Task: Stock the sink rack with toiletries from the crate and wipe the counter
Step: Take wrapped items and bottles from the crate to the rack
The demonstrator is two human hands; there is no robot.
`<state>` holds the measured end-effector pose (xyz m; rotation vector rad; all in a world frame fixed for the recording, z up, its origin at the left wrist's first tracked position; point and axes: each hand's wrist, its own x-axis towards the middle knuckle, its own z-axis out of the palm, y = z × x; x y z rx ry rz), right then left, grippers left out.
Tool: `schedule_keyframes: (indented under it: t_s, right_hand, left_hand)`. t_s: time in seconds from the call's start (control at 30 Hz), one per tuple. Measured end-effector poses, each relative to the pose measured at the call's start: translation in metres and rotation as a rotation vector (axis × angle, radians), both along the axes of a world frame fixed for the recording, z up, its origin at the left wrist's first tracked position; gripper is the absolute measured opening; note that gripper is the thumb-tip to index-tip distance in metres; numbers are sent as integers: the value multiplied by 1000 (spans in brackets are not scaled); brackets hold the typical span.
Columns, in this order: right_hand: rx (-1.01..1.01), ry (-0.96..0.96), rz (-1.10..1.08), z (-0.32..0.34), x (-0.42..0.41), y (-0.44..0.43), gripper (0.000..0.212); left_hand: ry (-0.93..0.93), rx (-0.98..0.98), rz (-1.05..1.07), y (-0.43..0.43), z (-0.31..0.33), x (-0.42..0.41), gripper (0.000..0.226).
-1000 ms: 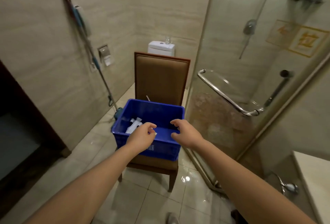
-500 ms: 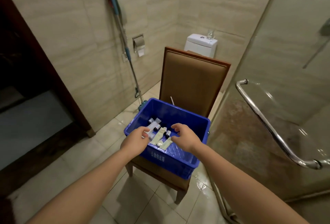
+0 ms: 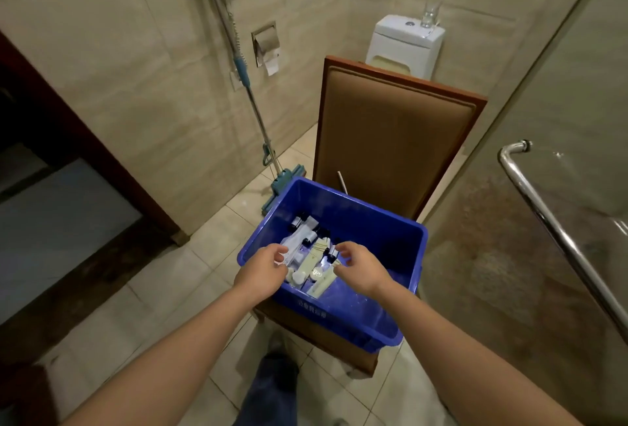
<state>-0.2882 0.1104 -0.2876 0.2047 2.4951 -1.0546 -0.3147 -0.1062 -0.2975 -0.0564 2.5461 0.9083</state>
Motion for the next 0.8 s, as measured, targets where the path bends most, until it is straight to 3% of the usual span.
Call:
schedule_keyframes:
  t_s: [0.43, 0.8]
  right_hand:
    - [-42, -268, -278, -75, -88, -37, 49]
    - [-62, -381, -500, -132, -108, -29, 49]
  left_hand:
    - [-263, 15, -208, -13, -75, -125, 46]
    - [-427, 29, -279, 9, -132, -173, 46]
